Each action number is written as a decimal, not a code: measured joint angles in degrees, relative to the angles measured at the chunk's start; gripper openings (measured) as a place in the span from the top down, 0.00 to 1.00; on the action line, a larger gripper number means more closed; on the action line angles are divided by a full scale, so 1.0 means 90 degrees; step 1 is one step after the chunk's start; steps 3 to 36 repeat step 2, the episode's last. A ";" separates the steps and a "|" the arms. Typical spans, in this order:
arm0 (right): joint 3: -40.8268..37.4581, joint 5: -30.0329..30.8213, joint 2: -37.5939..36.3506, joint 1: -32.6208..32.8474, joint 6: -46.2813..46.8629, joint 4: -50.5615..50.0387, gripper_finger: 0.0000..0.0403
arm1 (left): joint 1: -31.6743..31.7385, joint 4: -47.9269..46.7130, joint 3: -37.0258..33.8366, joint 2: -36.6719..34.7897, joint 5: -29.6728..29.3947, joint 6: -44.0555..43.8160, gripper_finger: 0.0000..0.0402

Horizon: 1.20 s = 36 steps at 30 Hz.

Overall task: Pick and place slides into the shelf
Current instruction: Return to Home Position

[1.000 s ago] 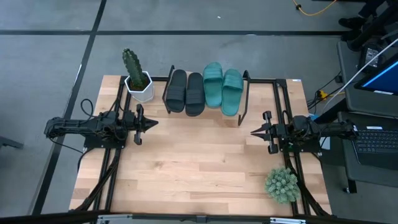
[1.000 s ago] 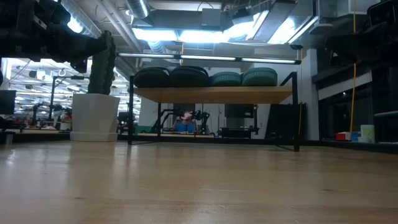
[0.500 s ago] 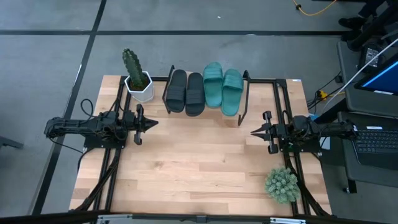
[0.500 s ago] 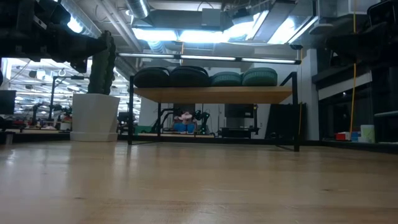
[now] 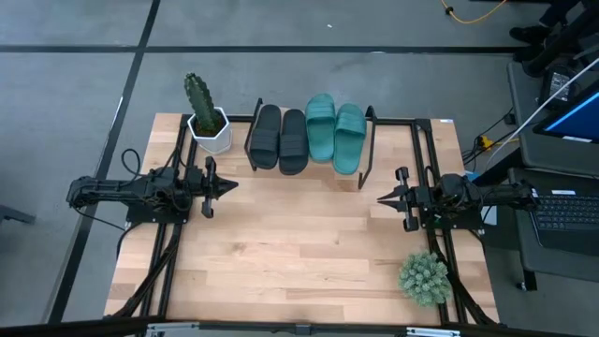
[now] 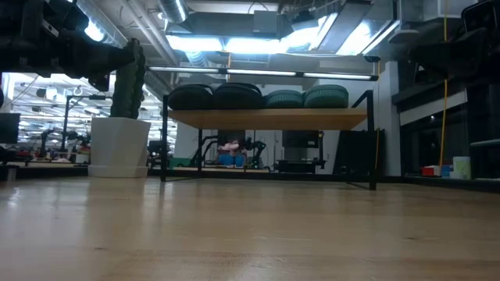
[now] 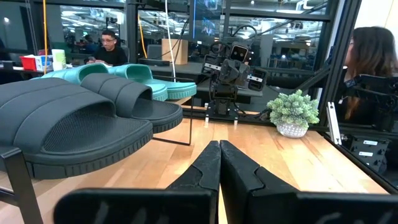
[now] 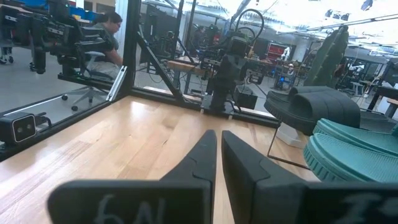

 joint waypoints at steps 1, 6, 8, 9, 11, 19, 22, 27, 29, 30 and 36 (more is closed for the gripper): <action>0.0000 0.0000 0.0000 0.0000 -0.0002 0.0001 0.93 | 0.0001 0.0000 0.0000 0.0000 0.0000 -0.0001 1.00; 0.0000 0.0000 0.0000 0.0000 0.0000 -0.0001 0.93 | 0.0002 0.0000 0.0000 0.0000 0.0000 0.0000 1.00; 0.0000 0.0000 0.0000 0.0000 0.0000 -0.0001 0.93 | 0.0002 0.0000 0.0000 0.0000 0.0000 0.0000 1.00; 0.0000 0.0000 0.0000 0.0000 0.0000 -0.0001 0.93 | 0.0002 0.0000 0.0000 0.0000 0.0000 0.0000 1.00; 0.0000 0.0000 0.0000 0.0000 0.0000 -0.0001 0.93 | 0.0002 0.0000 0.0000 0.0000 0.0000 0.0000 1.00; 0.0000 0.0000 0.0000 0.0000 0.0000 -0.0001 0.93 | 0.0002 0.0000 0.0000 0.0000 0.0000 0.0000 1.00; 0.0000 0.0000 0.0000 0.0000 0.0000 -0.0001 0.93 | 0.0002 0.0000 0.0000 0.0000 0.0000 0.0000 1.00; 0.0000 0.0000 0.0000 0.0000 0.0000 -0.0001 0.93 | 0.0002 0.0000 0.0000 0.0000 0.0000 0.0000 1.00; 0.0000 0.0000 0.0000 0.0000 0.0000 -0.0001 0.93 | 0.0002 0.0000 0.0000 0.0000 0.0000 0.0000 1.00; 0.0000 0.0000 0.0000 0.0000 0.0000 -0.0001 0.93 | 0.0002 0.0000 0.0000 0.0000 0.0000 0.0000 1.00; 0.0000 0.0000 0.0000 0.0000 0.0000 -0.0001 0.93 | 0.0002 0.0000 0.0000 0.0000 0.0000 0.0000 1.00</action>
